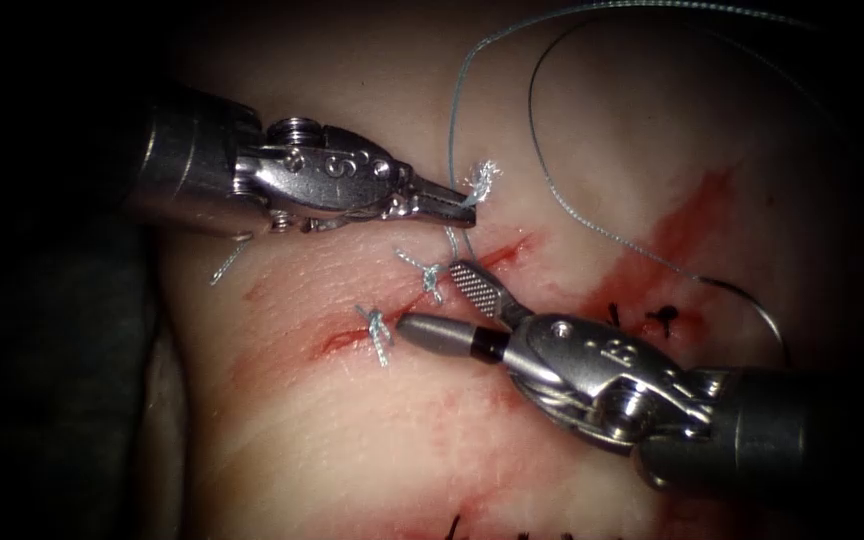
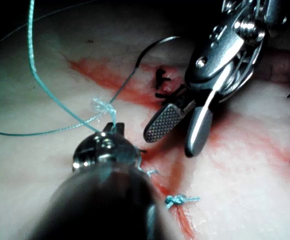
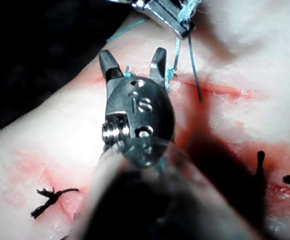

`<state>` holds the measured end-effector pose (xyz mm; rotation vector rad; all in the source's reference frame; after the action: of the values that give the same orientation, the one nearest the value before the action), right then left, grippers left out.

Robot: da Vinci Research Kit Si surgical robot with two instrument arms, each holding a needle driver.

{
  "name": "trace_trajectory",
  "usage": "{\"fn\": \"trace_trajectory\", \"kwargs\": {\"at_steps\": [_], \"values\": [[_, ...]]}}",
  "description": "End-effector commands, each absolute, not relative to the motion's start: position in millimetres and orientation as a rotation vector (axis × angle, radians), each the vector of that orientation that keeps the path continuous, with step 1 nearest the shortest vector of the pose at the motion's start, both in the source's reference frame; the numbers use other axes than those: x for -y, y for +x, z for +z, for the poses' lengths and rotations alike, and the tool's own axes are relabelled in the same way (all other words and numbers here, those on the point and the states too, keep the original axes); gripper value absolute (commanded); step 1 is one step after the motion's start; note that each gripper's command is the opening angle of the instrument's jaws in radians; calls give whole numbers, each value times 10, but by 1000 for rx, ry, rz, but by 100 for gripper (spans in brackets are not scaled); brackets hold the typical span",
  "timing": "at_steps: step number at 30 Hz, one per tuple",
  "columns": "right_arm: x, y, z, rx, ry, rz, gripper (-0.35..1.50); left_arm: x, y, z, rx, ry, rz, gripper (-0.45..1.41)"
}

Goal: Wound Closure

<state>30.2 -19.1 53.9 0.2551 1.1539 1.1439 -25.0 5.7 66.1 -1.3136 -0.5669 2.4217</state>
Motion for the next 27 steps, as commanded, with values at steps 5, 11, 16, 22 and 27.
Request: {"fn": "trace_trajectory", "kwargs": {"at_steps": [5,11,16,22,27], "values": [[187,308,544,-1156,255,1145,130,-54,-255,664,567,-1320,2417,-45],[184,307,547,-1155,259,1151,130,-52,-253,662,570,-1326,2415,-45],[181,307,553,-1156,255,1150,128,-50,-250,660,573,-1331,2413,-45],[177,307,569,-1157,245,1146,130,-52,-251,655,577,-1357,2395,-45],[172,315,575,-1158,251,1141,131,-53,-252,655,580,-1357,2387,-45]]}}
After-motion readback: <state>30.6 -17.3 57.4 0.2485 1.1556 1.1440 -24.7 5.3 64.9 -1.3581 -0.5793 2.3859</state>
